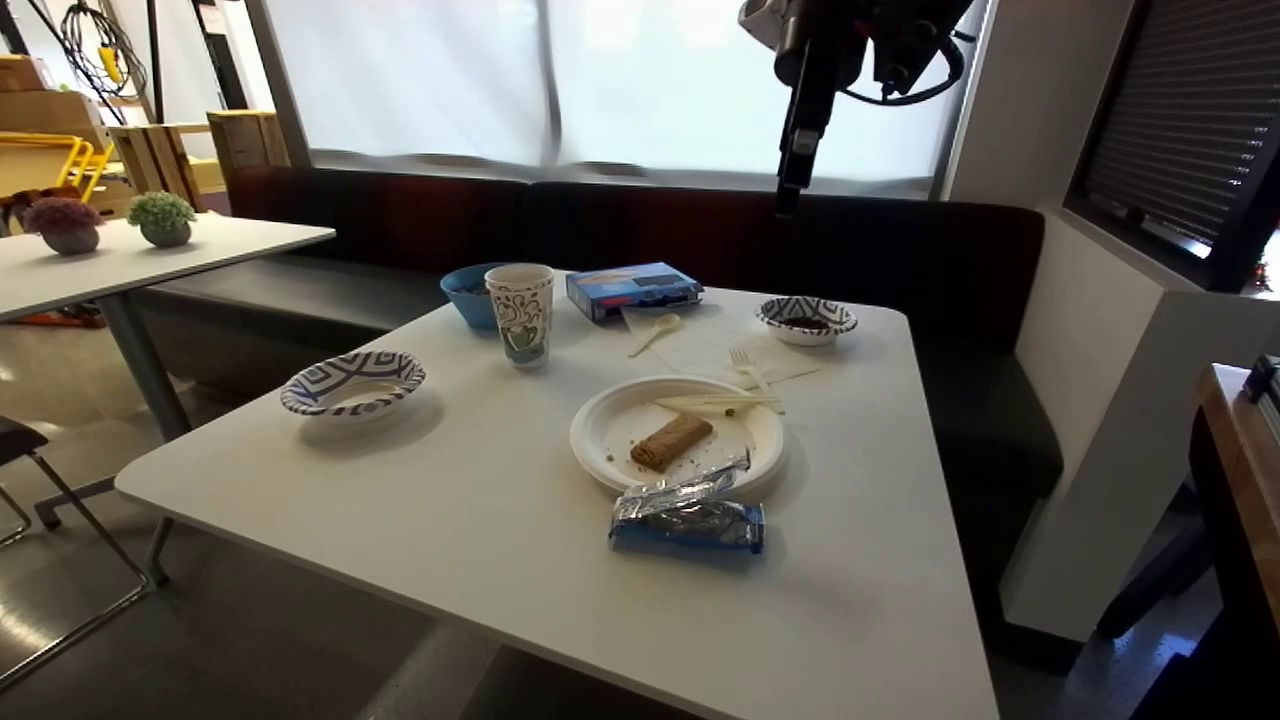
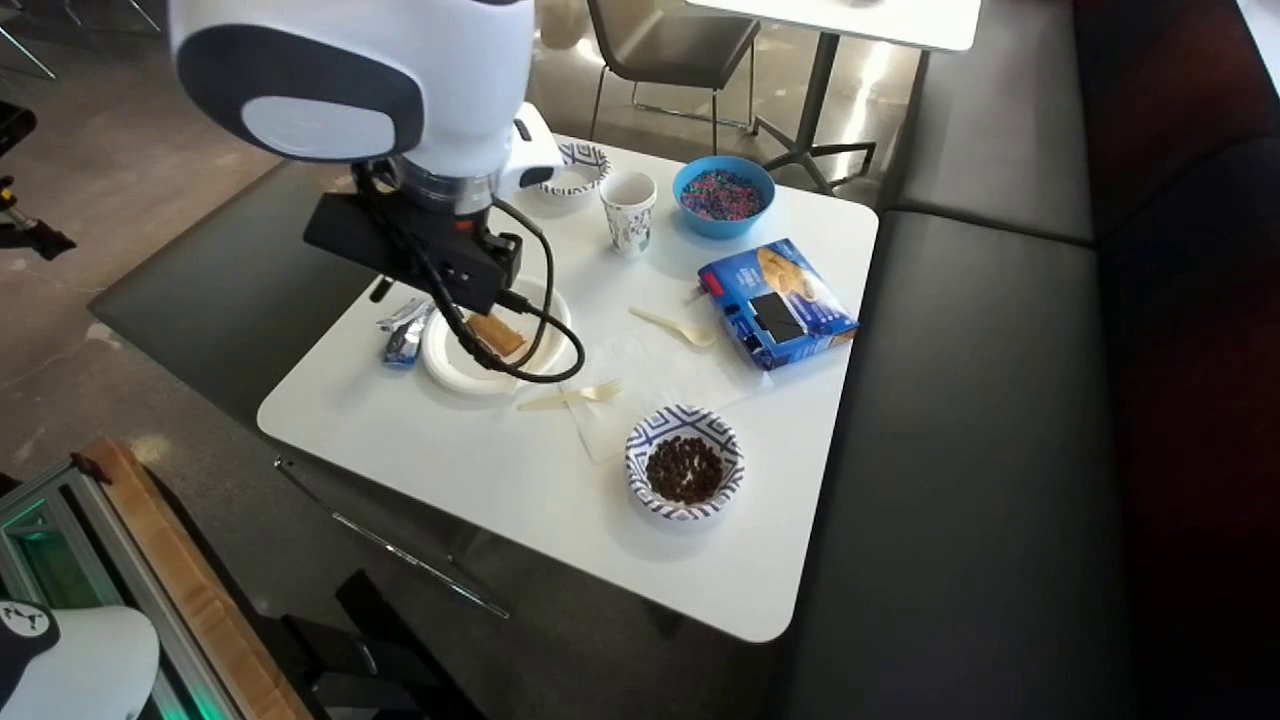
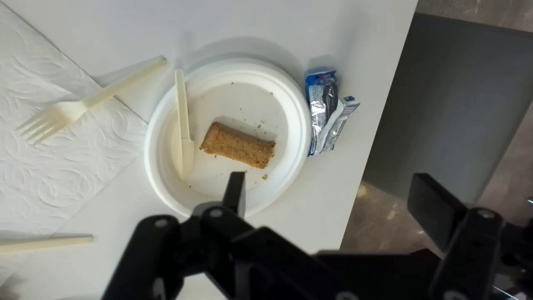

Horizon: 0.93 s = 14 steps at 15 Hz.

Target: Use the knife to cut the cake

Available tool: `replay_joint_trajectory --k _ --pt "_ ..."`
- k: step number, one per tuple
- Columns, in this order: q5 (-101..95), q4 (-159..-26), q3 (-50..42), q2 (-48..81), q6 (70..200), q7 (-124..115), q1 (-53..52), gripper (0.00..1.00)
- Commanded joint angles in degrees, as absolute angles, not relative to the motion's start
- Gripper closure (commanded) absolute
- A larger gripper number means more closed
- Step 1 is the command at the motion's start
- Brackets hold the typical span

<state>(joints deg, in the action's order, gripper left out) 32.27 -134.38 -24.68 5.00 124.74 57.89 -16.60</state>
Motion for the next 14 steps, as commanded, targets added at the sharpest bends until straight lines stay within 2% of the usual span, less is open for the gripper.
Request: replay_joint_trajectory --k 1,6,14 --pt "31.3 -134.2 -14.5 5.3 125.0 57.2 -6.6 0.00" --pt "31.6 -134.3 -13.5 3.4 124.9 57.4 -5.3 0.00" --pt "35.1 -125.3 -4.3 20.0 125.2 60.4 3.9 0.00"
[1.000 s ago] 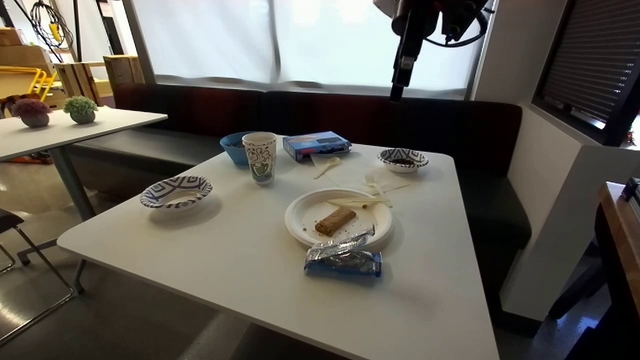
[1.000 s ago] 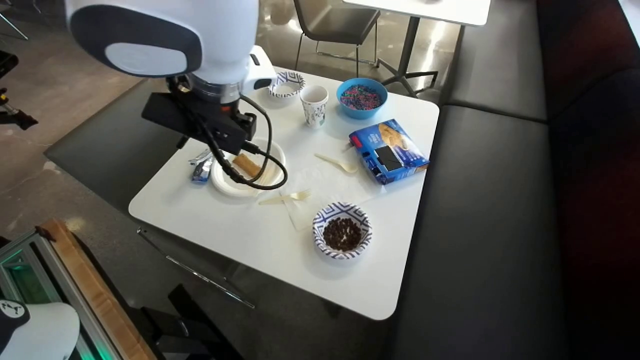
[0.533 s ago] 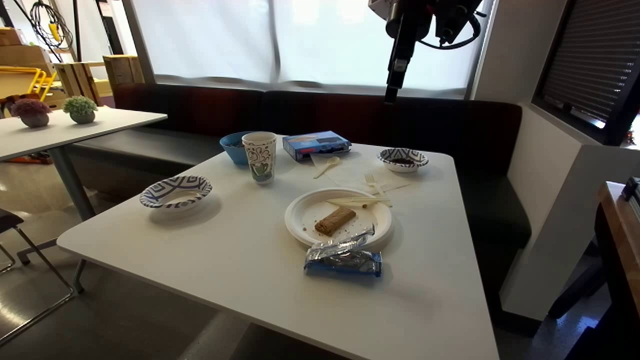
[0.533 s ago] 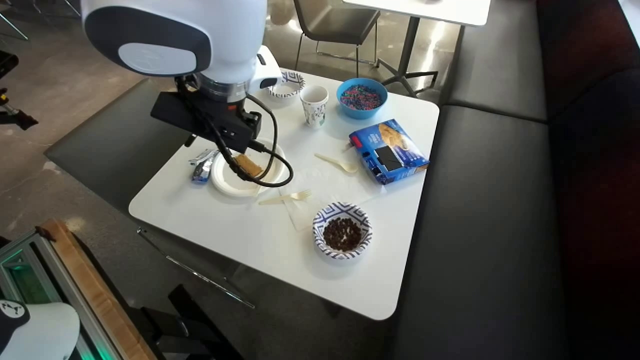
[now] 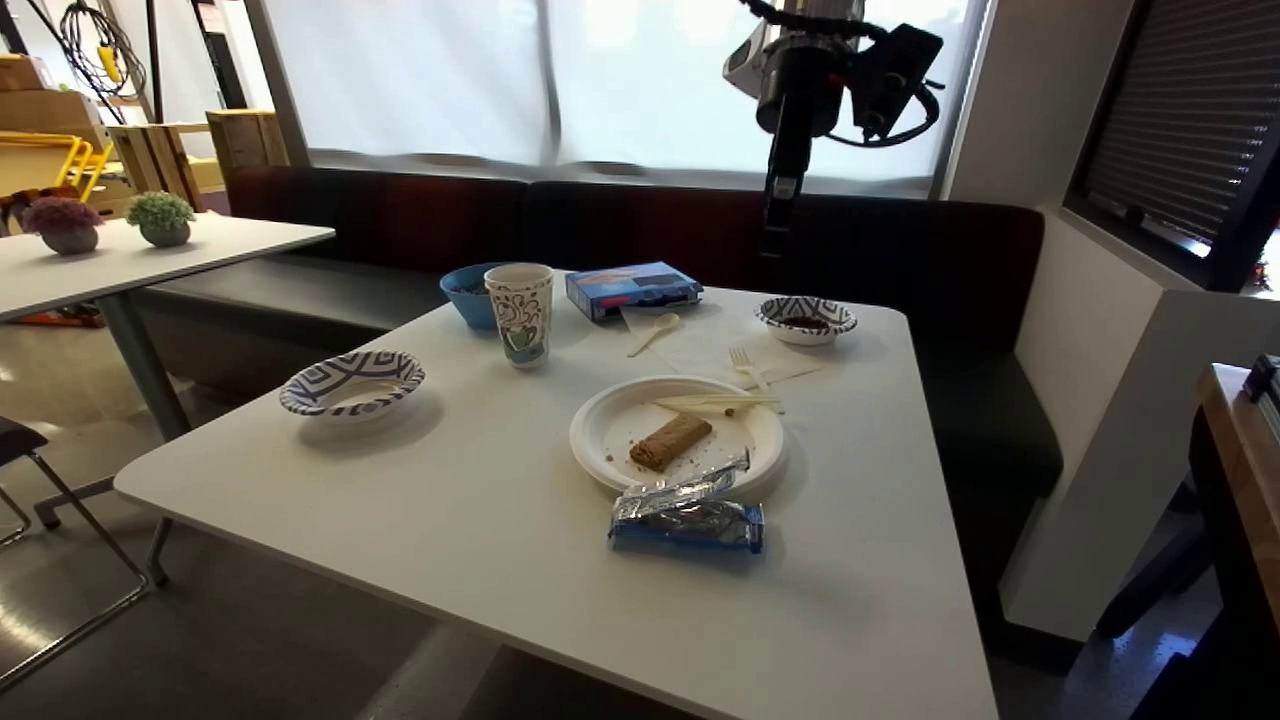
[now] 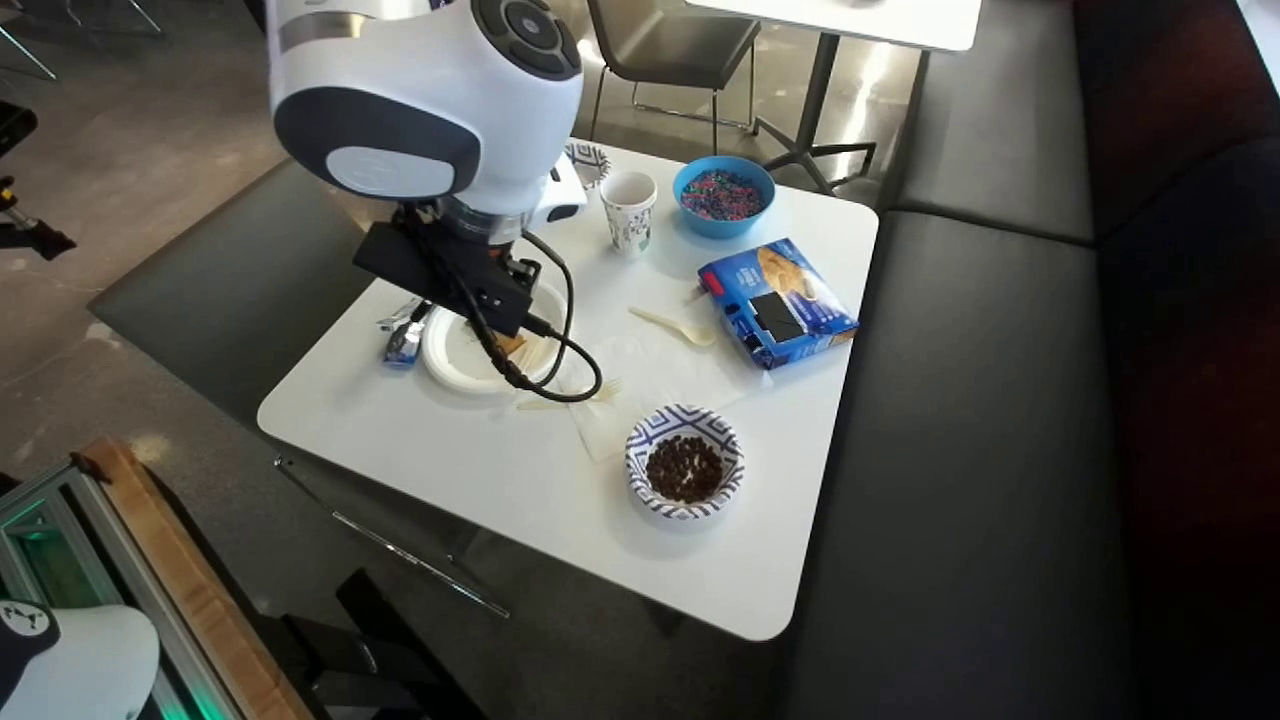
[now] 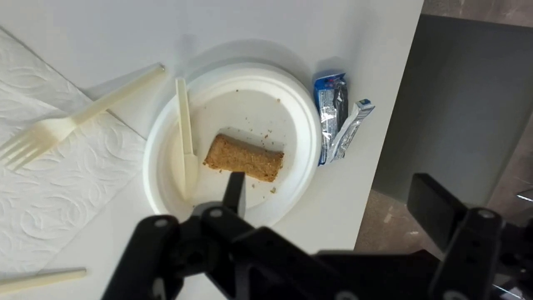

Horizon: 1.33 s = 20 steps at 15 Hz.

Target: Use the knife to cut the cake

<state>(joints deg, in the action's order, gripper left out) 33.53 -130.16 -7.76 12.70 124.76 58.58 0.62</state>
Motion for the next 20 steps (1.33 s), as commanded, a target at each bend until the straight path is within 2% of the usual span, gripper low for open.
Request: replay_joint_trajectory --k 1,12,20 --pt "34.3 -124.1 -3.4 22.0 125.9 60.2 4.6 0.00" --pt "30.2 -110.5 2.6 39.2 126.5 56.6 8.9 0.00" --pt "26.7 -107.1 4.4 44.2 126.5 53.1 10.4 0.00"
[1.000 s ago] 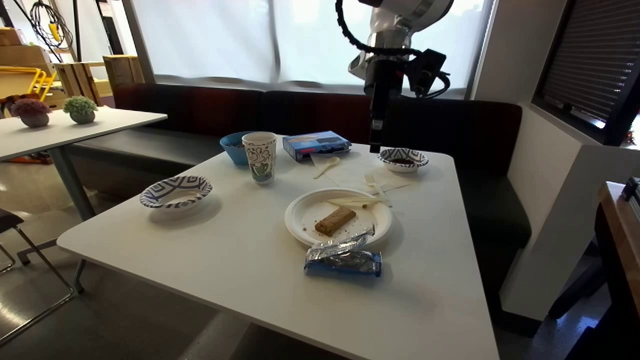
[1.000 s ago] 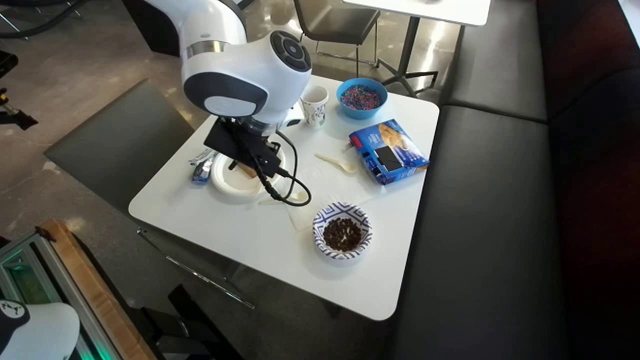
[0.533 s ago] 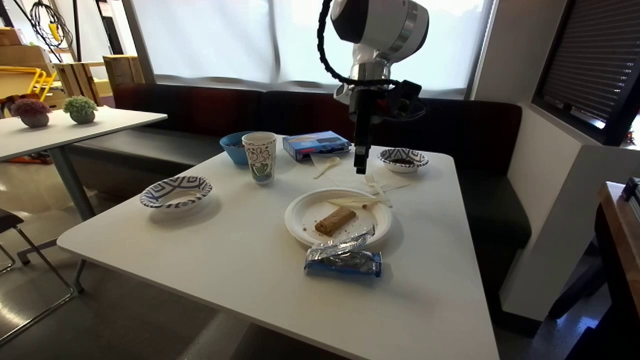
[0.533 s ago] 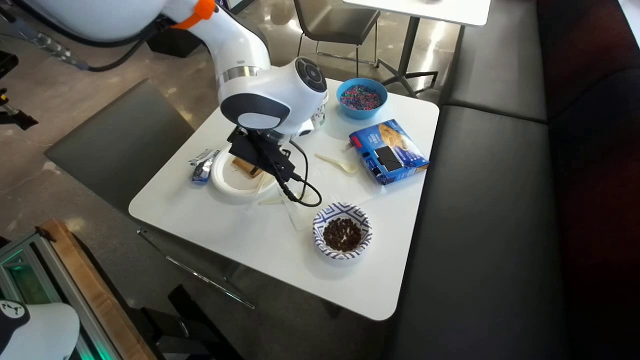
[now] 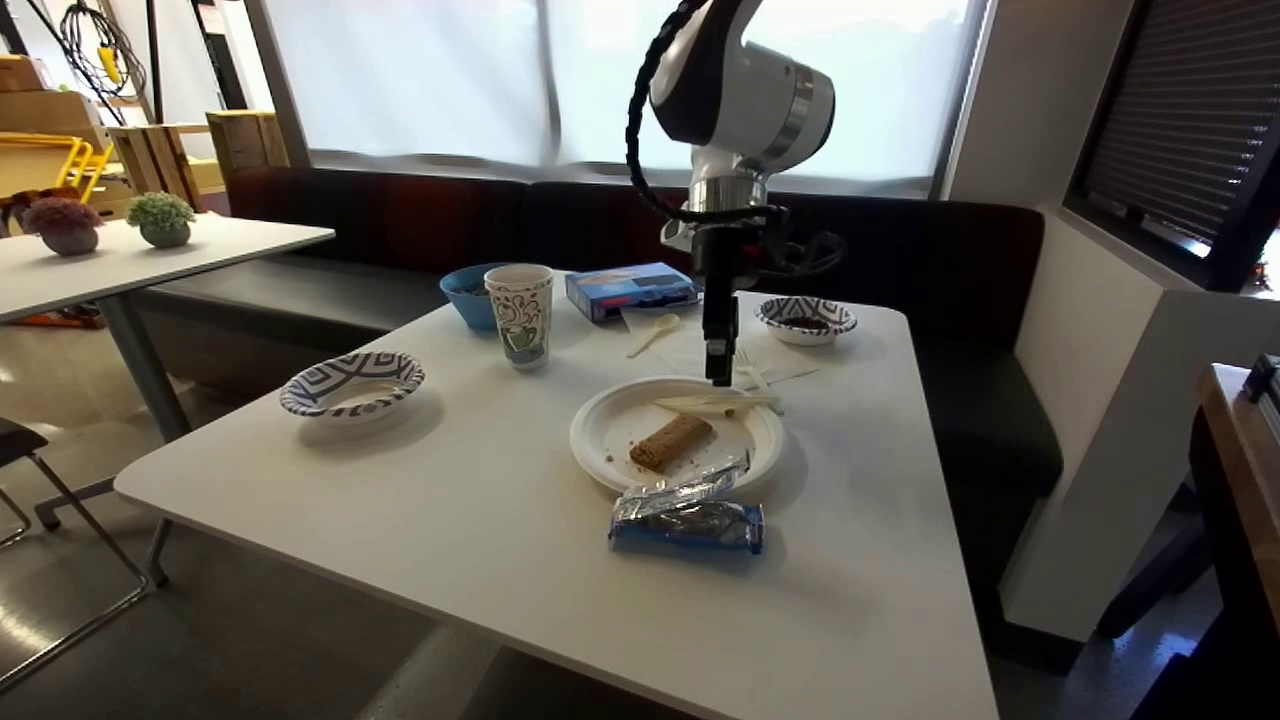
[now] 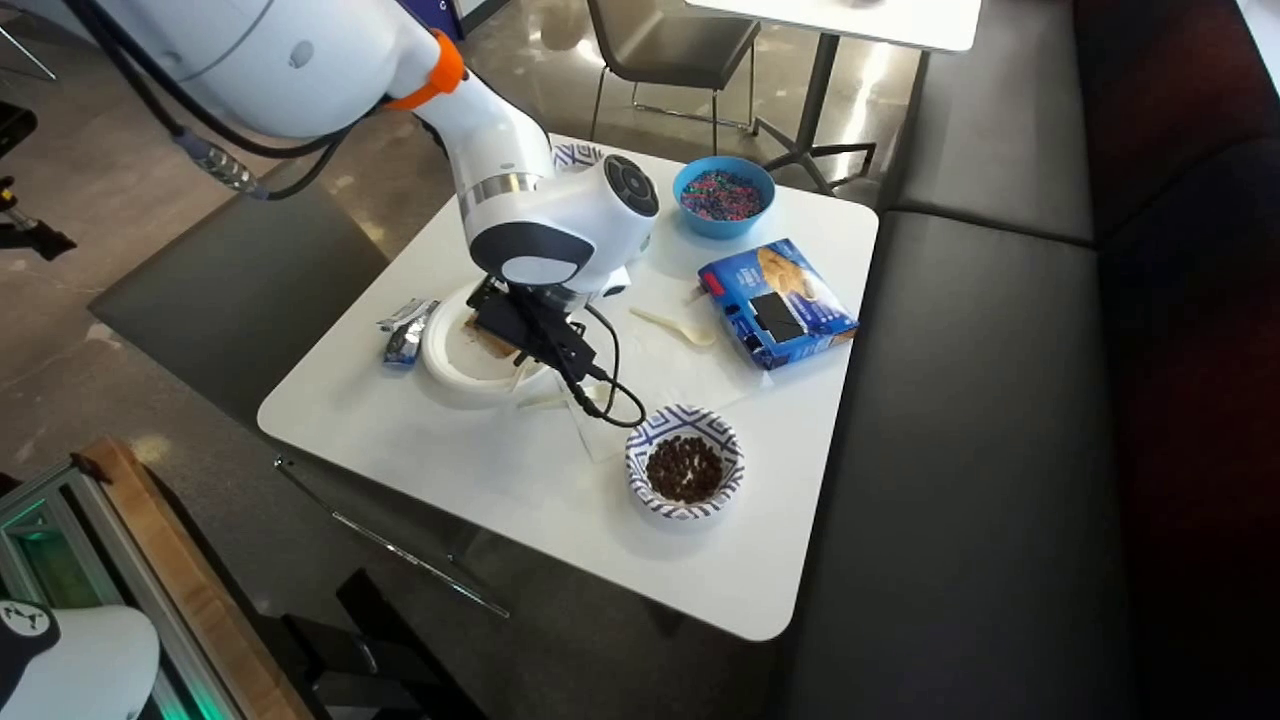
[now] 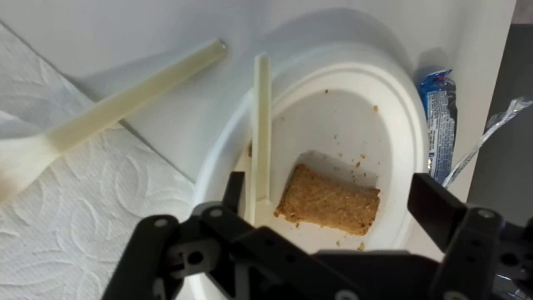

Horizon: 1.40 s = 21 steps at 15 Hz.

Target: Use the knife to cut the cake

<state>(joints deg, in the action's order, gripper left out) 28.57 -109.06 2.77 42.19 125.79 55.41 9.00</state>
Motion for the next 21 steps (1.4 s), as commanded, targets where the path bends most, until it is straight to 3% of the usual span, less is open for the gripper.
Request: replay_joint_trajectory --k 1,21 --pt "26.5 -106.8 4.6 44.5 126.5 52.7 10.6 0.00" --pt "23.9 -105.4 6.4 46.3 125.5 46.6 11.5 0.00"
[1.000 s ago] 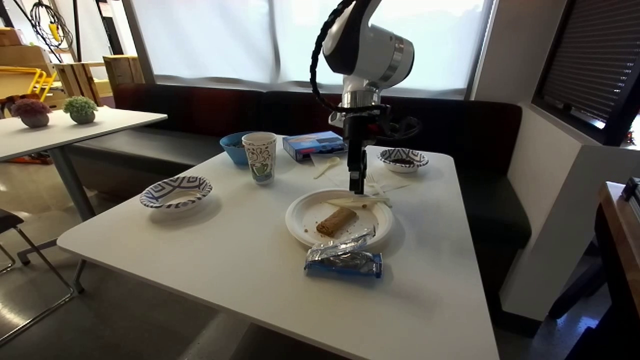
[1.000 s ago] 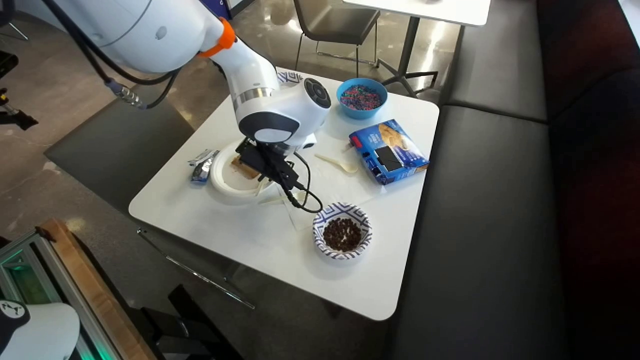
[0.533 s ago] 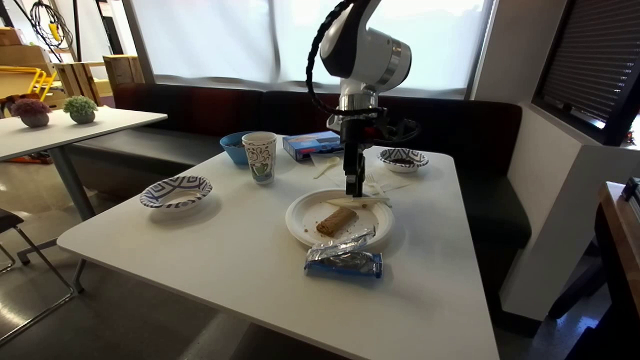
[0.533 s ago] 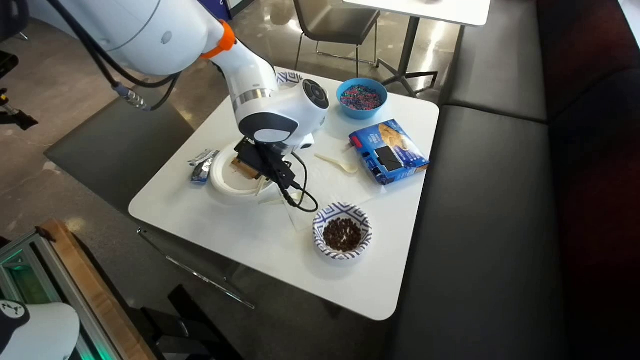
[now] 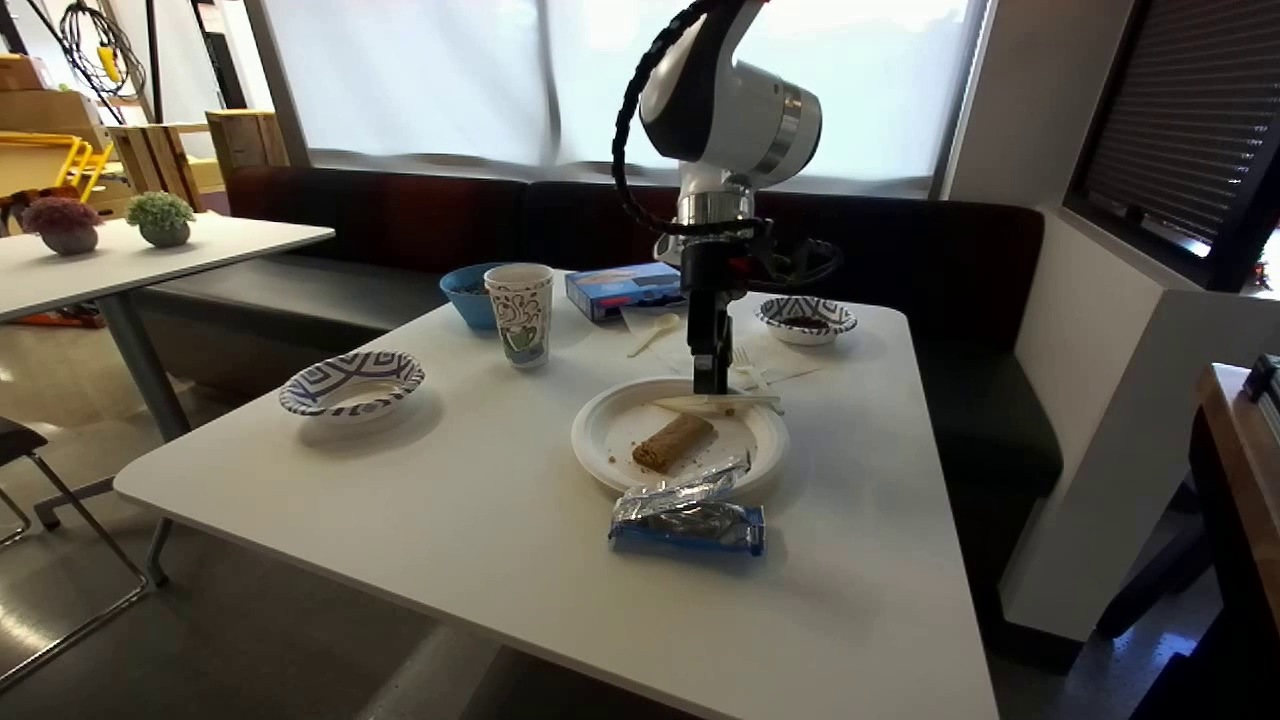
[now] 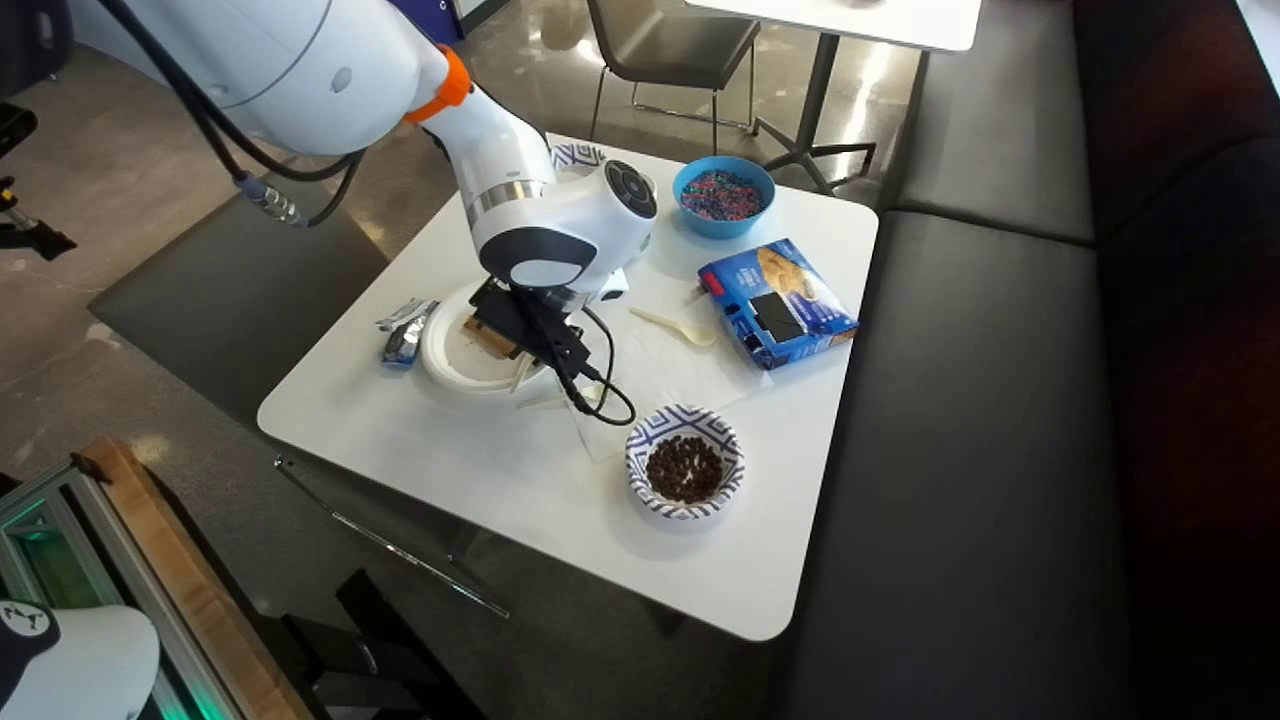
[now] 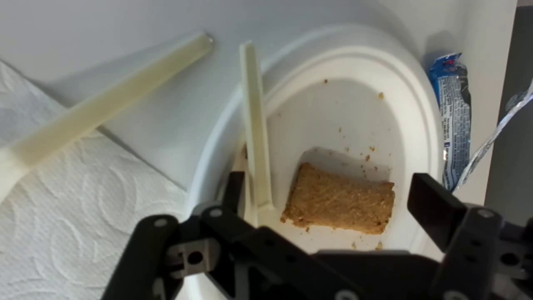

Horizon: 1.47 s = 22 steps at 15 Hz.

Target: Use the knife to cut the cake

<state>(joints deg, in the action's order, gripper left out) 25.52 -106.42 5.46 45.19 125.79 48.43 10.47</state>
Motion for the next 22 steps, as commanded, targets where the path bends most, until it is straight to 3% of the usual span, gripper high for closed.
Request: replay_joint_trajectory --k 1,12,18,22 --pt "23.9 -105.4 6.5 46.3 125.2 46.5 11.6 0.00" --pt "24.2 -104.9 7.4 47.0 123.6 45.9 12.8 0.00" --pt "24.3 -104.7 7.7 47.4 122.6 45.9 13.1 0.13" --pt "24.4 -104.6 7.7 47.5 121.7 46.0 13.3 0.13"
